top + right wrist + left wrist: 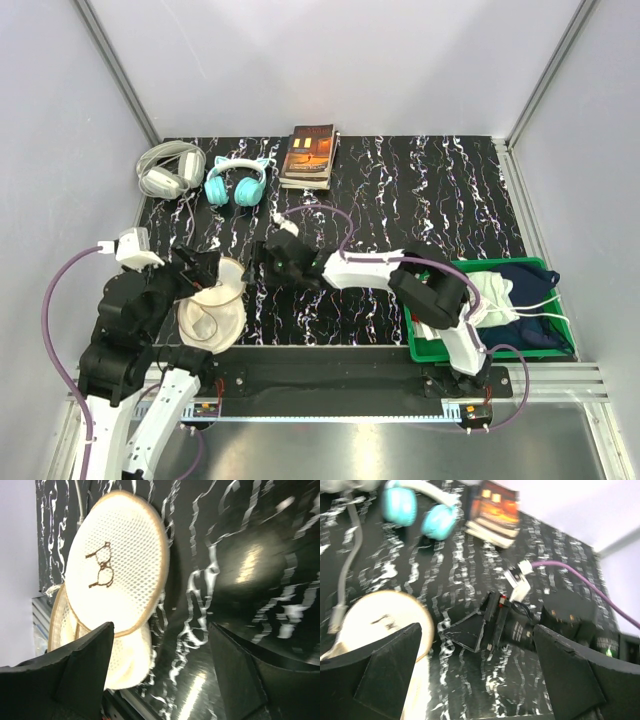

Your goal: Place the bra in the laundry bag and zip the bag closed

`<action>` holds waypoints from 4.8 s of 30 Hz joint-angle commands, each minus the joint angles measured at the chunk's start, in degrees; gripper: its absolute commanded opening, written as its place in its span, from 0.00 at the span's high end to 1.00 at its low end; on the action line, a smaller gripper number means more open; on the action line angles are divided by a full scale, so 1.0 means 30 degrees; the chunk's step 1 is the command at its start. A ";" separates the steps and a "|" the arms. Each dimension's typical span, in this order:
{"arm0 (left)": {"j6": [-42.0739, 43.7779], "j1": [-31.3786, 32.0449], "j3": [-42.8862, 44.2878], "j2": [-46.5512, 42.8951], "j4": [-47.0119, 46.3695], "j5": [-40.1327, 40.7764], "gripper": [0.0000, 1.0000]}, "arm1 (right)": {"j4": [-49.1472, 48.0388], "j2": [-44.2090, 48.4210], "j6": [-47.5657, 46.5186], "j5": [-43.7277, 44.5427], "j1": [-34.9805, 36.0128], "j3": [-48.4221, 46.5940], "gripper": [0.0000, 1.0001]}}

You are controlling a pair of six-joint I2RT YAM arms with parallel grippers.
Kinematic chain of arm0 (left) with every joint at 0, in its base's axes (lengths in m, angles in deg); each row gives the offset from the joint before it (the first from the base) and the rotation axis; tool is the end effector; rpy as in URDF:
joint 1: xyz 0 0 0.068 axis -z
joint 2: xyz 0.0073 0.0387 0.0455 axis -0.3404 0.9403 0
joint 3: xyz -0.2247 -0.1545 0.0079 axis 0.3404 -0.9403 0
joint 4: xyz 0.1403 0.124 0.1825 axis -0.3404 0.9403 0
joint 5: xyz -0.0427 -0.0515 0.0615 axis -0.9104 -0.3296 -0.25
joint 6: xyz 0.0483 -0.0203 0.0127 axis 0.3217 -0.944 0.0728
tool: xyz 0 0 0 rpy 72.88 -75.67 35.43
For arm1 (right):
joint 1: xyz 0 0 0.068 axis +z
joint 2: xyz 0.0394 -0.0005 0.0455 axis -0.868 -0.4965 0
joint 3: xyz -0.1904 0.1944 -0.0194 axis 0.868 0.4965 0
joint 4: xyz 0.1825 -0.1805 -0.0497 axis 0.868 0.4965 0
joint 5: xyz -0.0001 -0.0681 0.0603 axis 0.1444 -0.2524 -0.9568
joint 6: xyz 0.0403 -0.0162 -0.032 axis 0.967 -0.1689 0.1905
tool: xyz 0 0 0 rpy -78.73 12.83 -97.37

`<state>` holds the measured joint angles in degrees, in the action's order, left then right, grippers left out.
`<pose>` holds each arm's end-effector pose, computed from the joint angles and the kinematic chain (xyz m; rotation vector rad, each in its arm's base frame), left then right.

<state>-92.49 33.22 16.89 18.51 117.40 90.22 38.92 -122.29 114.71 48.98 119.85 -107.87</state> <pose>0.0566 -0.0105 0.3548 -0.3357 1.8185 -0.4684 0.2323 0.3966 0.1716 -0.1889 2.4147 1.0046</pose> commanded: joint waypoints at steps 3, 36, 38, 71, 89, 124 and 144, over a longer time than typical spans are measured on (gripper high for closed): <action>-0.0101 0.0013 0.0980 -0.0004 0.2434 0.2704 0.01 | -0.2243 -0.0979 0.2983 0.1790 0.0987 -0.1210 0.20; 0.0515 0.1679 -0.3323 0.2749 -0.5412 -0.8107 0.01 | -0.0256 1.0227 0.1583 0.0709 -0.2993 1.0035 1.00; 0.0455 0.3346 -0.3998 0.3420 -0.6789 -0.7667 0.01 | 0.0099 1.1289 0.0792 -0.0198 -0.3782 1.0650 1.00; 0.3855 1.4956 0.1065 1.5963 -0.7766 0.6897 0.78 | 0.7157 1.8382 -0.0844 -0.1734 -0.7713 1.0419 0.55; -0.1652 1.2493 0.3031 1.4176 -0.5152 0.7336 1.00 | 0.3121 1.4904 0.0903 -0.0236 -0.2531 1.0629 0.17; -0.2825 0.1596 -0.3705 1.0982 -0.7932 -0.3736 0.88 | 0.8331 1.1388 -0.8759 -0.5533 -0.5428 0.6593 0.97; -0.2711 0.0859 -0.5524 0.6527 -0.9566 -0.6164 0.11 | 1.6474 0.9942 -0.6719 0.2805 -0.5809 0.2361 0.00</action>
<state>-104.33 34.90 -1.56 36.93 97.60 80.67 79.31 -100.08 88.68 44.30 102.64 -100.53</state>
